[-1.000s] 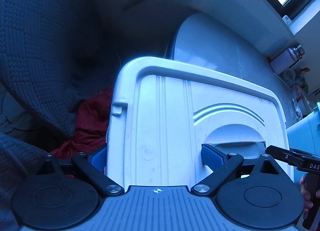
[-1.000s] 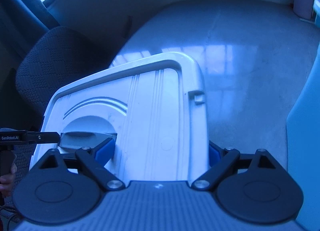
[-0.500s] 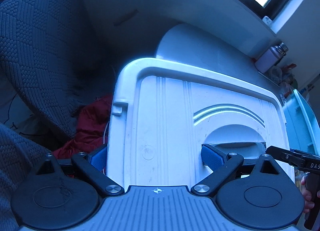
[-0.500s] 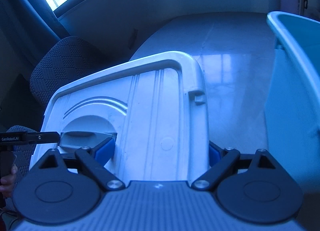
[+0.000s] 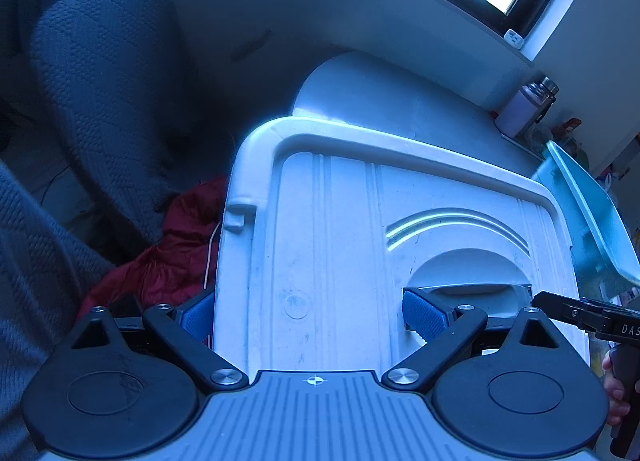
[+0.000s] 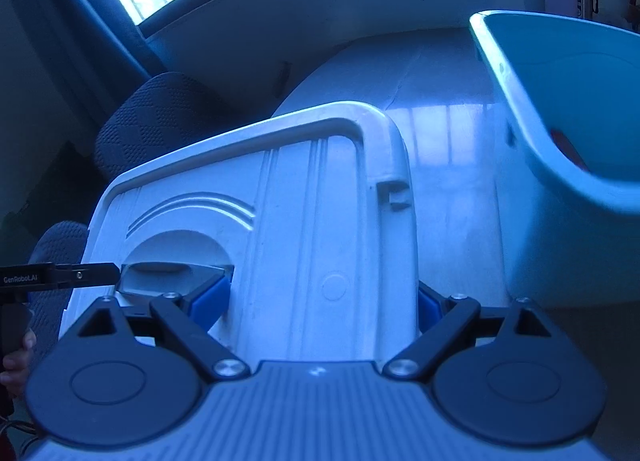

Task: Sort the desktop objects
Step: 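Lift the white lid with both tools and carry it toward the teal tub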

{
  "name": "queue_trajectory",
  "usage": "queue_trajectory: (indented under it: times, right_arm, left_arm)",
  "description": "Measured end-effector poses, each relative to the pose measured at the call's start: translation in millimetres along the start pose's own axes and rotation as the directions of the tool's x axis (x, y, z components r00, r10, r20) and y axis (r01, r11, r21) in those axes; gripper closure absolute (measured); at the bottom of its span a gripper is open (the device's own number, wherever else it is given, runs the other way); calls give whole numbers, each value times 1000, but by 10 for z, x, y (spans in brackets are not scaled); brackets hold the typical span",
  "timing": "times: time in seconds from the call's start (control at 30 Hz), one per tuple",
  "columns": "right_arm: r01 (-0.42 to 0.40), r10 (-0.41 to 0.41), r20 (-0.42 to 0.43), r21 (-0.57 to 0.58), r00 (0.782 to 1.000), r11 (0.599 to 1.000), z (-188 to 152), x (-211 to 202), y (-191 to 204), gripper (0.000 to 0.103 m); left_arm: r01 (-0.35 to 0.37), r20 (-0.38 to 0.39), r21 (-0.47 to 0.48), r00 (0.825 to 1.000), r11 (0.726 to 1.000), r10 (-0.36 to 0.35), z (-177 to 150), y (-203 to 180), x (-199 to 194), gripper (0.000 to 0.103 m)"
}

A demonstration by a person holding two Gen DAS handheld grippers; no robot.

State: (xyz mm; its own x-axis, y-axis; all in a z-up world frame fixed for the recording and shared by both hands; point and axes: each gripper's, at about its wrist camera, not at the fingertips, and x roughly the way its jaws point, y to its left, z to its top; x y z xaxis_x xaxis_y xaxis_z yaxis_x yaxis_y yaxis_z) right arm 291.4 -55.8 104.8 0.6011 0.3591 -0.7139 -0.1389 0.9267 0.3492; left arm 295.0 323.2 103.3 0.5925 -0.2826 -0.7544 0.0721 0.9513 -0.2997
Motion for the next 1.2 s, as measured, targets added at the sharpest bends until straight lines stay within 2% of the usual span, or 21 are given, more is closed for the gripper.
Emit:
queue_trajectory:
  times: [0.33,0.57,0.83,1.2]
  right_arm:
    - [-40,40,-15,-27,999,999,-787,-712,-231,11]
    - [-34,34,-10,-14,999,999,-1047,-1056,-291,11]
    - [13,-13,33,26,999,1000,-1413,-1518,-414,11]
    - [91,-99,94,93,991,992,-2138,-2217,-558,11]
  left_arm:
    - [-43,7,-42,999,998,43,-1021,-321,-615,6]
    - [-37,13,-26,999,999,37,-1497,-663,-895,6]
    - [22,19,30,1000,999,-23,-1830,-987,-1047,6]
    - [97,5,105,995,990,-98,-2441,-1349,-1373,6]
